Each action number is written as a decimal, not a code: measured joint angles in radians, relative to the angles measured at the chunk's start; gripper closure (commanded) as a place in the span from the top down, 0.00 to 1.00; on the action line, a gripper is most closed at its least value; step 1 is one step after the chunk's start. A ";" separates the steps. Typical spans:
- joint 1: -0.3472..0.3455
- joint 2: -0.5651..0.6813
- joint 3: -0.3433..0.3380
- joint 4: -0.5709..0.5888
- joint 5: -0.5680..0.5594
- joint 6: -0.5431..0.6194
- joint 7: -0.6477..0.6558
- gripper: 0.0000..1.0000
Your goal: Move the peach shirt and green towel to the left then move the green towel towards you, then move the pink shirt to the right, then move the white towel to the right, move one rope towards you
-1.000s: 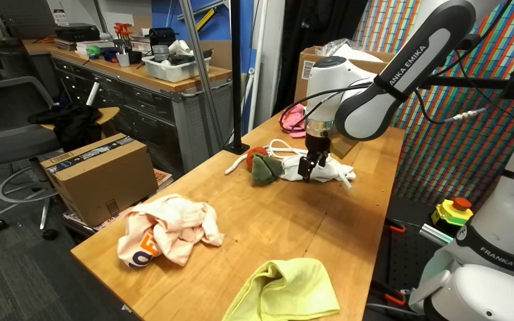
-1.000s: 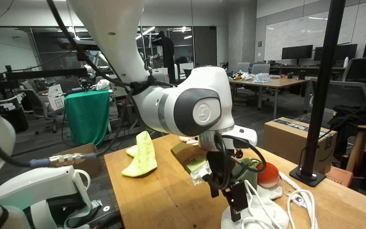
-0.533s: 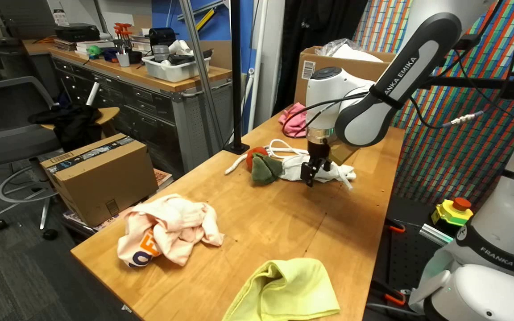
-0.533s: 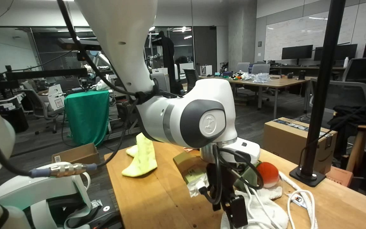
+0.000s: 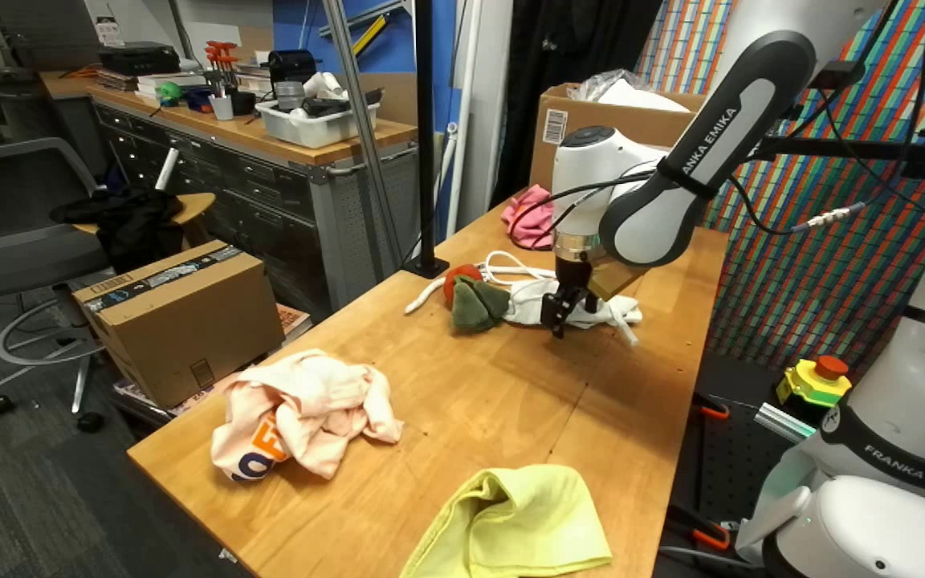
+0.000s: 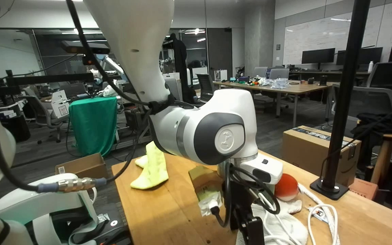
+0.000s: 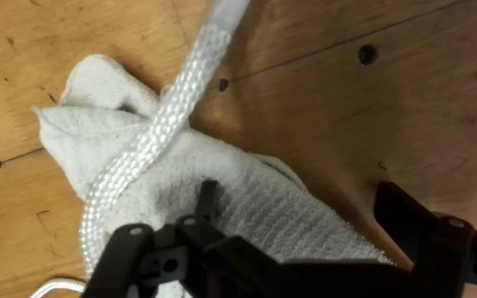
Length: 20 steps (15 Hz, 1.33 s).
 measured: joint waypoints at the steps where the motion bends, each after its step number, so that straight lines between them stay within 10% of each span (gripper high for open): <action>1: 0.000 0.000 -0.003 0.002 0.018 0.005 0.000 0.56; 8: -0.001 -0.002 -0.032 0.022 0.128 0.018 -0.001 0.06; 20: -0.010 -0.165 -0.062 0.005 0.081 0.136 0.050 0.05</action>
